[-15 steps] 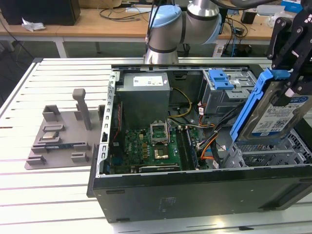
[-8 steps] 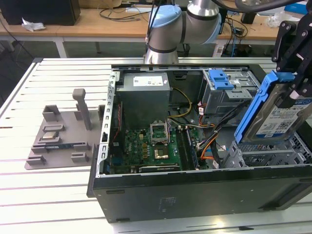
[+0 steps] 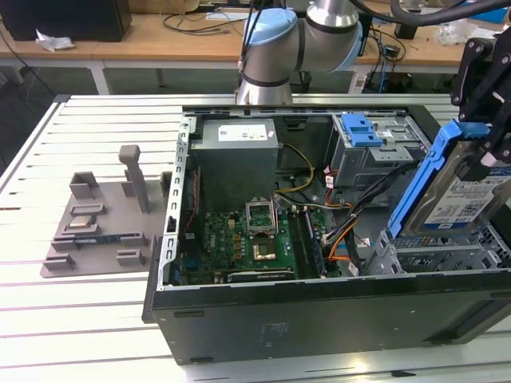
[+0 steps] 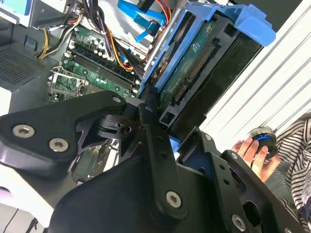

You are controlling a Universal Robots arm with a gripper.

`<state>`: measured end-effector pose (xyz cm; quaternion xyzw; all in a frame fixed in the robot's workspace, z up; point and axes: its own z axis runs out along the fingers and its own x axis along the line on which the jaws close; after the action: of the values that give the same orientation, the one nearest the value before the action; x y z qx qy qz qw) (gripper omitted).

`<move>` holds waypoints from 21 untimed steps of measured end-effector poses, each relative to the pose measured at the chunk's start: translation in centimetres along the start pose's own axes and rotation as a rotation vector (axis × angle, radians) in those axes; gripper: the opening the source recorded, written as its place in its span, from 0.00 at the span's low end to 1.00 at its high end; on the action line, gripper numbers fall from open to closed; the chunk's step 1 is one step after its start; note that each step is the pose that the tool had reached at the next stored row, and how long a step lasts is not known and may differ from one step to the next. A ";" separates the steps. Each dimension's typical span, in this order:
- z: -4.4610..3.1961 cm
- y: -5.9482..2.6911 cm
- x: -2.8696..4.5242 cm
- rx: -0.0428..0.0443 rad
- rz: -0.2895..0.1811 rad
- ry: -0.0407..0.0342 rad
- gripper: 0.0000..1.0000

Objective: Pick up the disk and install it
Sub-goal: 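Pick up the disk, then insert the disk into the insertion slot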

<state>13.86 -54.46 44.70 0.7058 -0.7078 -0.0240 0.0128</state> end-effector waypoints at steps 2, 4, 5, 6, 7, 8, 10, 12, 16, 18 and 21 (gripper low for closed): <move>0.00 0.00 0.01 0.0000 0.000 0.0001 0.37; 0.00 -0.01 0.00 0.0000 0.000 0.0001 0.37; 0.00 -0.01 0.01 0.0000 0.000 0.0001 0.37; 0.00 -0.02 0.00 0.0000 0.000 0.0001 0.37; 0.00 -0.02 0.00 0.0000 0.000 0.0001 0.37; 0.00 -0.02 0.00 0.0000 0.000 0.0002 0.37; 0.00 -0.03 0.01 0.0001 0.000 0.0092 0.37; 0.12 -0.03 0.01 0.0000 0.001 0.0162 0.37; 0.48 -0.05 -0.06 0.0000 0.001 0.0164 0.37; 0.69 -0.06 -0.23 0.0000 0.001 0.0163 0.37; 0.99 -0.08 -0.24 0.0000 0.001 0.0169 0.37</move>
<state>13.89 -54.20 43.71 0.7057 -0.7080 -0.0181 0.0188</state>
